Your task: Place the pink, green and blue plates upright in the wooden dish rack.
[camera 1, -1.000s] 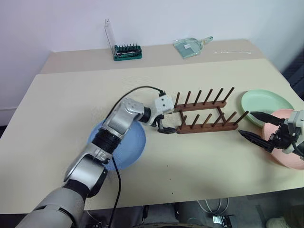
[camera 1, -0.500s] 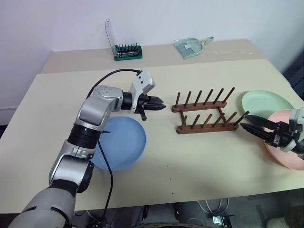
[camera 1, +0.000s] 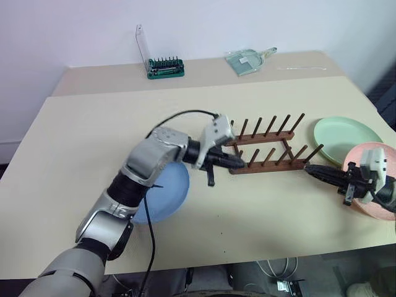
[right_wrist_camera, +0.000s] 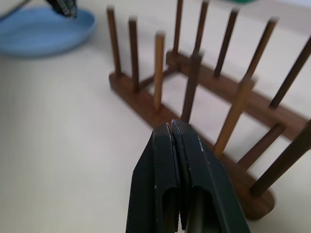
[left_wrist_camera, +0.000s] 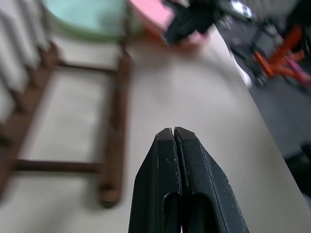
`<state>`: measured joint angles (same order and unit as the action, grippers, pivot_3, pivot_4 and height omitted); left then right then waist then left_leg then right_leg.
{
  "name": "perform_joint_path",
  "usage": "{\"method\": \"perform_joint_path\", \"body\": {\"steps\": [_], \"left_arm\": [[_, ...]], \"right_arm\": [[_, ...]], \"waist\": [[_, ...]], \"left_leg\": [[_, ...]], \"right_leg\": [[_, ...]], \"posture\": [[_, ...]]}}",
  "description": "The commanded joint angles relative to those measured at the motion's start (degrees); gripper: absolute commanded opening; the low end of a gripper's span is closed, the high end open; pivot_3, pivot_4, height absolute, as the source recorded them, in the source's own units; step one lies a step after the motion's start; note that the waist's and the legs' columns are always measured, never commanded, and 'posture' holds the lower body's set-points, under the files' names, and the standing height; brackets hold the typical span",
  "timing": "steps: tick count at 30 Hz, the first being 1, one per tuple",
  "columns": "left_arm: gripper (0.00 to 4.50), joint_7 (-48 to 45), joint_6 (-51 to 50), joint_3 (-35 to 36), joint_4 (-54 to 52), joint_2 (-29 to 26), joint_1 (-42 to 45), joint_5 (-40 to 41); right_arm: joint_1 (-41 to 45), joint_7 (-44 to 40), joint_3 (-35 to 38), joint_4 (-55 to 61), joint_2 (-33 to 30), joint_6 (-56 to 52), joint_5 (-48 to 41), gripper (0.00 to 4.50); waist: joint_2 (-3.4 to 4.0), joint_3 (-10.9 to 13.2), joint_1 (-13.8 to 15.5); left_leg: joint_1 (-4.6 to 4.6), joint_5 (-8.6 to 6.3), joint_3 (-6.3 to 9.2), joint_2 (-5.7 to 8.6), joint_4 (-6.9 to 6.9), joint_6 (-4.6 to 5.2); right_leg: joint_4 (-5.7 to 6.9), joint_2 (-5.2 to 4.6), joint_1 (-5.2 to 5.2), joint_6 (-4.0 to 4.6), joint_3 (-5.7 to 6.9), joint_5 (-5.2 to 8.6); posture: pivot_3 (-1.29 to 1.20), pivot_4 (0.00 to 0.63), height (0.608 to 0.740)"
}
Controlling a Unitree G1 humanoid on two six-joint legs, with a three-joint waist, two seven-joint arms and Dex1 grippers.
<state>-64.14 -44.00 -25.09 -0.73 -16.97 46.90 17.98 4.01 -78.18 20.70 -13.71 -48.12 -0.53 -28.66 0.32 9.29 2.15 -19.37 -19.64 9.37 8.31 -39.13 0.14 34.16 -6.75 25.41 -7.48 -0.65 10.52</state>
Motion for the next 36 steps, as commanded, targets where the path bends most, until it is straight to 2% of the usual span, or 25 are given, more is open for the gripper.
{"method": "perform_joint_path", "body": {"steps": [1,7,13,24,36], "left_arm": [[0.00,-3.3,3.5,-3.1,3.3,1.0,3.8,-1.4],[0.00,-2.5,13.2,-12.7,9.0,1.5,5.2,-12.2],[0.00,2.7,19.8,-16.8,13.3,4.4,4.5,-20.8],[0.00,13.9,27.4,-16.0,26.1,9.5,6.3,-31.2],[0.00,16.4,32.2,-14.5,32.9,11.0,7.5,-34.3]], "right_arm": [[1.0,0.3,-0.7,0.1,-0.1,2.1,1.2,0.04],[2.2,1.9,-3.8,-1.8,0.5,6.2,5.3,0.04],[2.6,3.6,-5.5,-3.9,1.2,9.7,7.7,0.04],[9.3,7.9,-9.9,-12.4,1.7,19.6,14.5,0.04],[19.6,10.6,-15.6,-28.9,1.7,31.9,22.2,0.04]], "waist": [[0.00,0.0,0.1],[-0.01,0.0,0.1],[-0.02,0.0,0.1],[-0.03,0.0,0.1],[-0.03,0.0,0.0]], "left_leg": [[0.00,0.00,0.00,0.00,-0.01,0.00],[0.01,0.00,-0.02,0.01,0.00,0.00],[0.00,0.00,-0.02,0.01,0.00,0.00],[0.04,0.01,-0.08,0.01,-0.01,0.01],[0.10,0.01,-0.11,0.00,-0.01,0.01]], "right_leg": [[0.00,0.00,0.00,0.00,0.00,0.00],[-0.04,0.01,-0.03,0.00,0.00,0.00],[-0.04,0.01,-0.01,0.00,-0.03,0.00],[-0.03,0.01,-0.04,-0.01,-0.06,0.00],[-0.03,0.04,-0.07,-0.01,-0.09,-0.01]], "posture": [[0.00,0.150,0.740],[0.00,0.150,0.740],[0.00,0.150,0.740],[0.00,0.150,0.740],[0.00,0.150,0.740]]}}
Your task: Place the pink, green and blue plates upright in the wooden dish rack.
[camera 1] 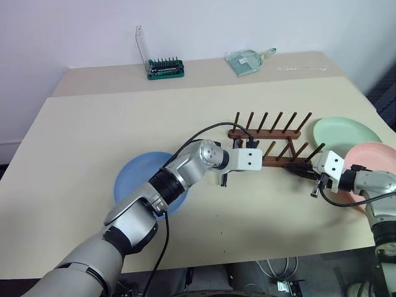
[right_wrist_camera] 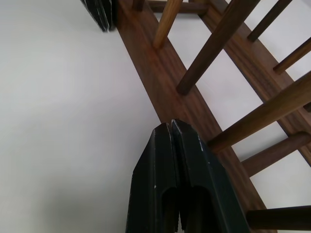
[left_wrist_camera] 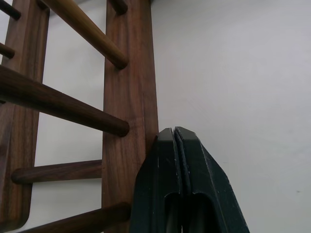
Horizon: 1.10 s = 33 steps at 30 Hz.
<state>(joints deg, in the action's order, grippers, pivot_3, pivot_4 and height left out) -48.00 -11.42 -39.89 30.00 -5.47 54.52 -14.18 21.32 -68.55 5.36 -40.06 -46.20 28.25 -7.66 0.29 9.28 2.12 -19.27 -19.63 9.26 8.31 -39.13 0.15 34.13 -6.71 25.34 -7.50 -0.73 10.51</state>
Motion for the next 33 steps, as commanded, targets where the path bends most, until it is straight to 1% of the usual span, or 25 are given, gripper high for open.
{"method": "perform_joint_path", "body": {"steps": [1,7,14,20,23,33], "left_arm": [[0.00,0.1,-0.4,0.6,2.2,-0.3,-0.2,-2.1],[0.00,0.8,-0.2,1.8,3.2,0.1,0.0,-3.0],[0.00,3.3,1.5,3.1,7.6,0.3,1.5,-4.4],[0.00,4.6,3.6,4.5,12.3,1.0,3.6,-4.8],[0.00,5.0,4.4,5.3,14.2,1.5,4.5,-4.5],[0.00,5.7,5.9,6.8,17.8,2.8,6.1,-4.9]], "right_arm": [[3.4,1.5,-0.8,-4.1,-0.2,4.1,2.0,0.04],[9.1,3.2,-3.2,-10.7,-0.2,9.2,5.1,0.04],[13.8,5.5,-5.8,-16.1,0.2,13.3,8.6,0.04],[17.9,9.0,-7.6,-20.7,1.0,15.3,11.4,0.04],[19.7,11.6,-9.0,-23.2,0.9,16.8,14.1,0.04],[25.1,17.0,-11.6,-29.0,1.6,17.9,19.2,0.04]], "waist": [[0.00,0.0,-0.1],[0.00,0.0,-0.1],[0.00,0.0,-0.3],[0.00,0.0,-1.4],[0.00,0.0,-1.5],[0.01,0.0,-1.5]], "left_leg": [[0.00,0.00,0.00,0.00,0.00,0.00],[0.00,0.00,-0.03,0.00,0.00,0.00],[0.00,0.00,-0.03,0.00,0.01,0.00],[0.00,0.00,-0.02,0.00,0.02,0.00],[0.00,0.00,-0.02,0.00,0.03,0.00],[-0.01,0.00,-0.02,0.00,0.04,0.00]], "right_leg": [[0.01,0.00,0.00,0.00,0.00,0.00],[0.00,0.01,0.01,0.00,-0.04,0.00],[0.00,0.02,0.02,0.00,-0.05,0.00],[0.00,0.03,0.02,0.00,-0.05,0.00],[0.00,0.02,0.02,-0.01,-0.05,-0.01],[0.00,0.03,0.04,-0.01,-0.06,-0.01]], "posture": [[0.00,0.150,0.740],[0.00,0.150,0.740],[0.00,0.150,0.740],[0.00,0.150,0.740],[0.00,0.150,0.740],[0.00,0.150,0.740]]}}
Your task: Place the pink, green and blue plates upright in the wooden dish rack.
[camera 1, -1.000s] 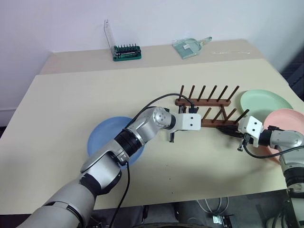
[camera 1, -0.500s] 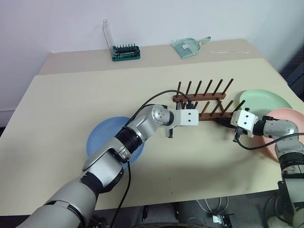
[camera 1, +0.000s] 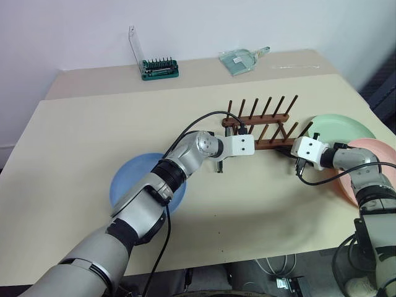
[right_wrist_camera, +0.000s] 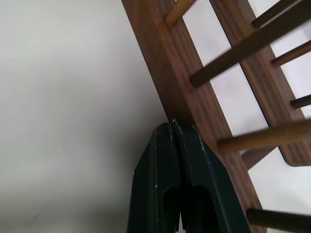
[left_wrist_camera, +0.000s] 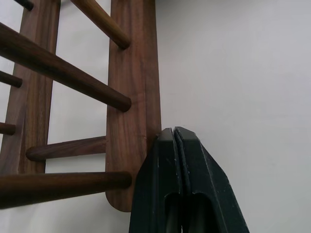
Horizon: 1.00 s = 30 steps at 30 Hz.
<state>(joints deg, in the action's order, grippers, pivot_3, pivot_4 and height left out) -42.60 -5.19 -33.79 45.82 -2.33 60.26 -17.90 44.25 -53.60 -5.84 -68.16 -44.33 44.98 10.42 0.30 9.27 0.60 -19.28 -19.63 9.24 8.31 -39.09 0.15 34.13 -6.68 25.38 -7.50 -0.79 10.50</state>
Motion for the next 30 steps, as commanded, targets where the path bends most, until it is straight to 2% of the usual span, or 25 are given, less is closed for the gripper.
{"method": "perform_joint_path", "body": {"steps": [1,13,17,20,22,24,26,30], "left_arm": [[0.00,0.4,-0.1,0.9,2.3,-0.2,0.5,-1.4],[0.00,1.0,1.6,2.5,5.7,-0.8,2.3,-2.0],[0.00,-0.5,0.9,3.1,3.3,-0.8,1.7,-1.1],[0.00,-6.9,-3.9,6.3,-4.4,-1.8,-0.7,4.0],[0.00,-13.4,-10.5,9.0,-13.7,-3.5,-3.9,9.3],[0.00,-19.1,-18.4,10.9,-23.5,-6.2,-7.0,14.0],[0.00,-22.3,-23.5,12.4,-31.7,-9.8,-9.4,16.9],[0.00,-24.5,-36.0,20.2,-42.2,-13.4,-9.8,27.2]], "right_arm": [[2.7,2.3,-0.2,-1.3,0.0,1.0,1.0,0.04],[4.3,3.8,-0.3,-3.4,1.1,0.4,2.2,0.04],[3.7,0.3,-0.4,-3.2,0.3,0.3,1.6,0.04],[2.2,-12.7,3.1,-0.4,-0.2,-3.0,-5.8,0.04],[0.1,-22.0,5.9,4.0,-0.9,-7.8,-12.1,0.04],[-2.4,-27.5,8.9,10.9,-1.6,-15.5,-18.6,0.04],[-5.2,-30.1,11.8,18.6,-2.1,-24.4,-24.5,0.04],[-11.1,-27.5,17.8,33.9,-3.0,-42.7,-34.5,0.04]], "waist": [[0.00,0.0,0.0],[0.00,0.0,-0.3],[0.00,0.0,-0.4],[0.01,0.0,-0.6],[0.02,0.0,-0.9],[0.02,0.0,-1.2],[0.04,0.0,-1.2],[0.06,0.0,-1.1]], "left_leg": [[0.00,0.00,0.00,0.00,0.00,0.00],[-0.01,0.00,0.00,0.00,0.01,0.00],[-0.01,0.00,0.00,0.00,0.02,0.00],[-0.03,0.00,0.00,0.00,0.02,0.00],[-0.08,0.00,0.02,-0.01,0.03,0.00],[-0.15,-0.02,0.09,-0.02,0.03,0.03],[-0.22,-0.03,0.09,-0.01,-0.02,0.05],[-0.17,-0.03,0.12,-0.01,-0.02,0.04]], "right_leg": [[0.00,0.00,0.00,0.00,0.00,0.00],[0.00,0.01,0.02,0.00,-0.01,0.00],[0.00,0.00,0.03,0.00,-0.01,0.00],[0.00,0.00,0.04,0.00,0.00,0.00],[0.01,0.00,0.09,0.00,0.00,0.00],[0.00,-0.02,0.13,0.00,0.02,0.00],[0.02,-0.05,0.18,0.01,0.02,-0.01],[0.08,-0.05,0.17,0.02,0.02,-0.01]], "posture": [[0.00,0.150,0.740],[0.00,0.150,0.740],[0.00,0.150,0.740],[0.00,0.150,0.740],[0.00,0.150,0.740],[0.00,0.150,0.740],[0.00,0.150,0.740],[0.00,0.150,0.740]]}}
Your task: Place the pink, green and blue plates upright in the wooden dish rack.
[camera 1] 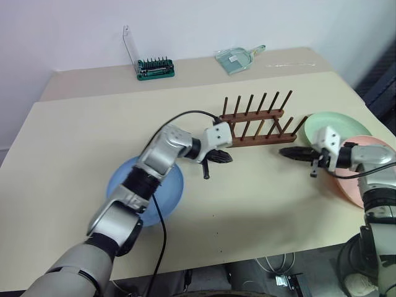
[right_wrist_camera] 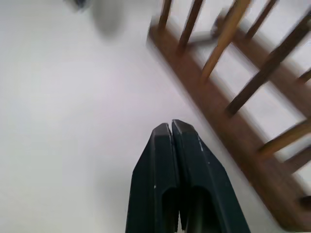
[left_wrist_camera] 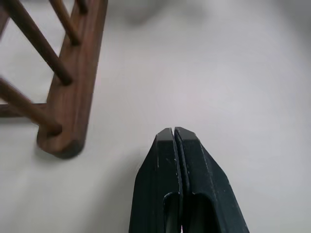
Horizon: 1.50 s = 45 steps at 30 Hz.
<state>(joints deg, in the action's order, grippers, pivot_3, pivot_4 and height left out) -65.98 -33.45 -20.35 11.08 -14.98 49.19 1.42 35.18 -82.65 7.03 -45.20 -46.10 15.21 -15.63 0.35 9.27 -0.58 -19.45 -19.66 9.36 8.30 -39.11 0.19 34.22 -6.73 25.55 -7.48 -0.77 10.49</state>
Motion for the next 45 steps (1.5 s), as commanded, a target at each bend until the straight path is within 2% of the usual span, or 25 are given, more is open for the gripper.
{"method": "perform_joint_path", "body": {"steps": [1,4,7,10,13,14,15,20,24,28,30,33,37,40,42,45], "left_arm": [[0.00,-0.2,-9.9,9.6,-8.0,-0.9,2.3,10.2],[0.00,2.2,-13.8,16.2,-7.3,-1.5,4.9,15.3],[0.84,2.7,-15.9,21.2,-5.6,-5.1,5.6,19.0],[2.25,1.9,-15.7,22.5,-5.7,-10.1,3.8,20.3],[3.88,2.2,-15.6,24.0,-5.1,-14.3,2.2,21.5],[4.33,2.4,-15.2,24.4,-4.8,-15.5,1.8,21.7],[4.48,3.1,-14.3,24.8,-4.4,-16.6,1.4,21.4],[4.48,6.6,-11.6,26.4,-1.8,-20.5,1.2,20.5],[4.48,4.4,-16.1,29.2,-4.2,-24.9,-1.1,25.5],[4.48,3.2,-14.3,29.0,-4.6,-28.5,-3.2,25.8],[4.48,3.1,-9.7,29.6,-5.6,-27.3,-4.2,26.3],[4.48,0.0,-3.8,31.1,-8.3,-25.2,-6.6,29.2],[4.48,-3.2,-2.0,31.5,-11.3,-23.7,-9.3,33.4],[4.48,-3.8,-3.0,30.5,-10.8,-23.2,-8.7,35.2],[4.48,-3.6,-2.8,29.4,-9.8,-22.4,-8.1,35.1],[4.48,-4.1,-2.1,27.8,-9.3,-21.1,-8.0,34.8]], "right_arm": [[-3.2,2.6,6.3,14.4,-1.3,-17.7,-11.0,0.04],[-6.3,5.0,8.5,22.1,-1.2,-26.4,-15.1,0.04],[-8.0,8.1,10.6,26.6,-0.7,-31.7,-18.0,0.84],[-9.7,10.6,11.4,30.6,0.1,-34.2,-19.3,2.19],[-11.1,12.1,11.1,33.5,1.2,-35.6,-19.8,3.75],[-11.1,12.5,10.8,34.0,1.5,-35.6,-19.6,4.24],[-11.0,13.1,10.5,34.2,1.9,-35.1,-19.1,4.43],[-8.7,15.6,8.5,34.2,4.0,-32.3,-16.5,4.43],[-5.7,16.0,8.4,32.8,3.6,-33.2,-16.7,4.43],[-5.6,16.9,8.4,31.7,3.2,-31.3,-14.8,4.43],[-6.8,20.9,9.0,31.1,2.5,-27.8,-10.8,4.43],[-8.1,26.2,8.3,31.8,0.2,-29.4,-6.5,4.43],[-9.3,27.5,10.0,32.5,-5.1,-39.0,-7.3,4.43],[-12.8,27.4,13.3,34.1,-9.8,-42.9,-7.9,4.43],[-15.7,25.1,15.1,36.0,-13.3,-50.1,-10.8,4.43],[-20.9,24.6,17.1,39.2,-16.2,-50.4,-9.5,4.43]], "waist": [[0.00,0.0,0.1],[0.00,0.0,0.4],[0.01,0.0,0.3],[0.03,0.0,-0.1],[0.03,0.0,0.0],[0.03,0.0,0.1],[0.03,0.0,0.2],[0.03,0.0,0.2],[0.03,0.0,0.0],[0.03,0.0,0.0],[0.03,0.0,0.4],[0.02,0.0,1.2],[0.03,0.0,1.4],[0.03,0.0,1.4],[0.03,0.0,1.4],[0.02,0.0,1.4]], "left_leg": [[-0.01,0.00,0.01,0.00,-0.01,0.00],[0.01,0.00,0.03,0.01,-0.04,0.00],[0.01,0.00,0.02,0.01,-0.03,-0.01],[0.02,0.00,0.02,0.00,0.01,-0.01],[0.02,0.00,0.01,0.00,0.01,-0.01],[0.02,0.00,0.01,0.00,0.00,-0.01],[0.01,0.00,0.01,0.00,-0.02,-0.01],[0.01,0.00,0.01,0.03,-0.03,-0.01],[0.01,0.00,0.02,0.02,-0.01,-0.01],[0.01,0.00,0.02,0.01,0.03,-0.01],[0.01,0.00,0.01,0.02,0.02,-0.01],[0.00,0.00,-0.01,0.04,-0.03,-0.01],[-0.01,0.00,-0.01,0.03,-0.02,-0.02],[-0.02,0.00,-0.02,0.02,-0.02,-0.01],[0.00,0.00,-0.02,0.02,-0.02,-0.01],[0.01,0.00,-0.03,0.02,-0.02,-0.01]], "right_leg": [[-0.01,0.00,0.00,0.00,0.00,0.00],[0.00,-0.02,-0.03,0.00,0.04,0.00],[-0.01,-0.02,-0.02,0.00,0.04,0.00],[0.00,-0.01,0.02,0.00,0.04,0.00],[0.01,0.00,0.02,0.01,0.04,0.00],[0.01,0.00,0.02,0.01,0.04,0.00],[0.01,-0.01,0.01,0.01,0.04,0.00],[0.01,-0.02,0.01,0.01,0.04,0.00],[0.01,-0.02,0.02,0.01,0.04,0.00],[0.00,0.00,0.04,0.01,0.04,0.00],[0.00,-0.01,0.03,0.01,0.04,0.00],[-0.01,-0.04,0.02,0.02,0.04,-0.01],[0.00,-0.04,0.04,0.04,0.04,-0.02],[-0.01,-0.04,0.03,0.04,0.03,-0.02],[-0.01,-0.04,0.02,0.04,0.03,-0.02],[-0.02,-0.03,0.00,0.04,0.03,-0.02]], "posture": [[0.00,0.150,0.740],[0.00,0.150,0.740],[0.00,0.150,0.740],[0.00,0.150,0.740],[0.00,0.150,0.740],[0.00,0.150,0.740],[0.00,0.150,0.740],[0.00,0.150,0.740],[0.00,0.150,0.740],[0.00,0.150,0.740],[0.00,0.150,0.740],[0.00,0.150,0.740],[0.00,0.150,0.740],[0.00,0.150,0.740],[0.00,0.150,0.740],[0.00,0.150,0.740]]}}
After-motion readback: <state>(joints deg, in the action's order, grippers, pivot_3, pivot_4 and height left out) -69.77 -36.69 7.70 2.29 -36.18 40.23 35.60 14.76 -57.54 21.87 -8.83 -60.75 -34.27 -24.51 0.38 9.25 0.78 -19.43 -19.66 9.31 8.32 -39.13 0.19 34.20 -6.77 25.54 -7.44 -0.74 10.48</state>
